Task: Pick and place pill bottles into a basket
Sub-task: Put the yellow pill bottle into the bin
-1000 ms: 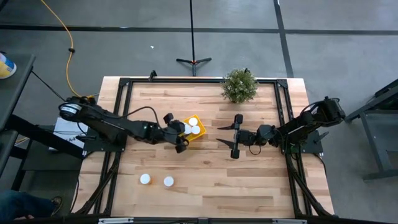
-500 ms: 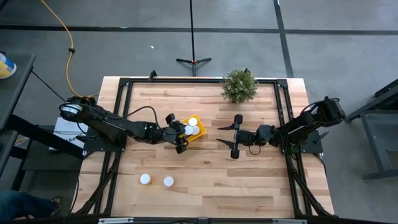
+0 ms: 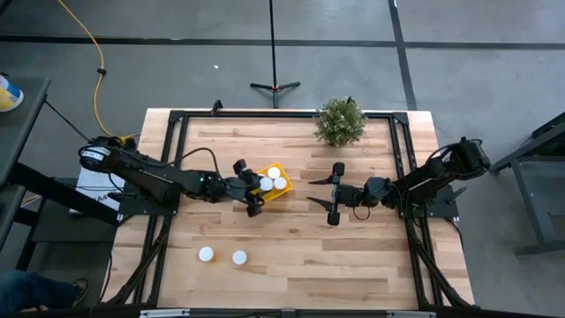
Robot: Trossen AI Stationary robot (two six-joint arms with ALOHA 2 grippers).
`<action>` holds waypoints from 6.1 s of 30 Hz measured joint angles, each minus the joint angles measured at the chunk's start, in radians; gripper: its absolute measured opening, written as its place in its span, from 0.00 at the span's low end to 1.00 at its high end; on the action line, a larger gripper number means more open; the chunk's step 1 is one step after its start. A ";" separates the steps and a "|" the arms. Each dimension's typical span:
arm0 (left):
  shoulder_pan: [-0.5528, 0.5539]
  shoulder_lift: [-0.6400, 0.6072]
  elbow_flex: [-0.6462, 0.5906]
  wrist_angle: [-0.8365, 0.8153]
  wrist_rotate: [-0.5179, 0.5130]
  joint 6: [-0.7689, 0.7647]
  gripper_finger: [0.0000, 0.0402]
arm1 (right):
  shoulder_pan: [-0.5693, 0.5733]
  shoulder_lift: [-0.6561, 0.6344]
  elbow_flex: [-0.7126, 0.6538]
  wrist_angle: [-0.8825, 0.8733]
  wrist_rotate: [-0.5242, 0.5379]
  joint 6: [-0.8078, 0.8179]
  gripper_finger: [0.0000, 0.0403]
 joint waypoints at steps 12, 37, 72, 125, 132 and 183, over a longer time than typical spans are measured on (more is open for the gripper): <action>-0.006 0.041 0.001 -0.014 0.014 -0.056 0.58 | 0.000 0.000 0.000 -0.001 -0.002 0.000 0.49; -0.005 0.109 0.000 0.015 0.011 -0.058 0.58 | 0.000 0.000 0.000 -0.005 -0.003 0.000 0.49; 0.116 0.014 0.002 -0.012 0.320 0.029 0.82 | 0.000 0.000 0.000 -0.005 -0.003 -0.003 0.49; -0.746 -0.063 0.363 -1.132 0.048 -0.653 0.64 | 0.001 0.000 0.000 -0.046 -0.006 0.194 0.49; -0.746 -0.063 0.361 -1.111 0.065 -0.517 0.80 | 0.000 0.000 0.000 -0.052 -0.006 0.270 0.49; -0.700 0.222 0.321 -0.975 0.369 -0.629 0.89 | 0.000 0.000 0.000 -0.096 -0.003 0.225 0.49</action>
